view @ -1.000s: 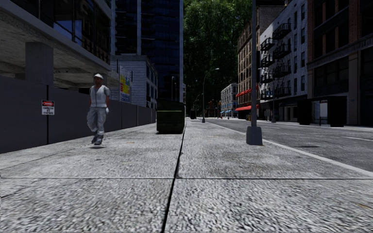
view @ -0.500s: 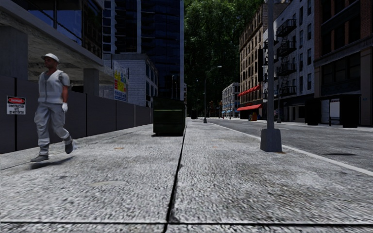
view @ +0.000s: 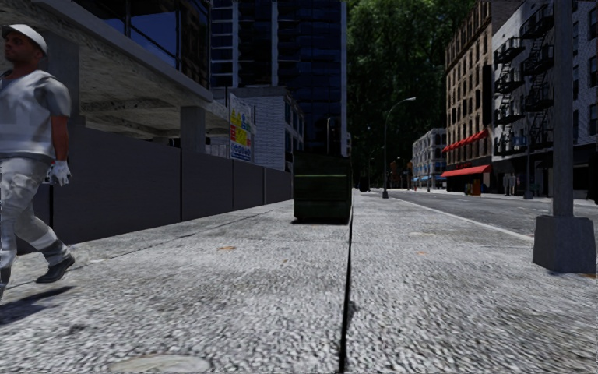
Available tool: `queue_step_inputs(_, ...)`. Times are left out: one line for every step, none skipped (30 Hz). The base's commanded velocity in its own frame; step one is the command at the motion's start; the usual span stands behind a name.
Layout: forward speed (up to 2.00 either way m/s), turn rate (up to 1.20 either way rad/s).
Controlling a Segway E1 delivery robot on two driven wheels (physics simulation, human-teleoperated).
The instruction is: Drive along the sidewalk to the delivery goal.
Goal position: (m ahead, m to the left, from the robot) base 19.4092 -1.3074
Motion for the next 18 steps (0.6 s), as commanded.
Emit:
queue_step_inputs(2.0, 0.52)
queue_step_inputs(2.0, 0.52)
queue_step_inputs(2.0, 0.52)
queue_step_inputs(2.0, 0.52)
queue_step_inputs(2.0, 0.52)
queue_step_inputs(2.0, 0.52)
queue_step_inputs(2.0, 0.52)
queue_step_inputs(2.0, 0.52)
queue_step_inputs(2.0, 0.52)
queue_step_inputs(2.0, 0.52)
queue_step_inputs(2.0, 0.52)
queue_step_inputs(2.0, 0.52)
queue_step_inputs(2.0, 0.52)
queue_step_inputs(2.0, 0.52)
queue_step_inputs(2.0, 0.52)
queue_step_inputs(2.0, 0.52)
queue_step_inputs(2.0, 0.52)
queue_step_inputs(2.0, 0.52)
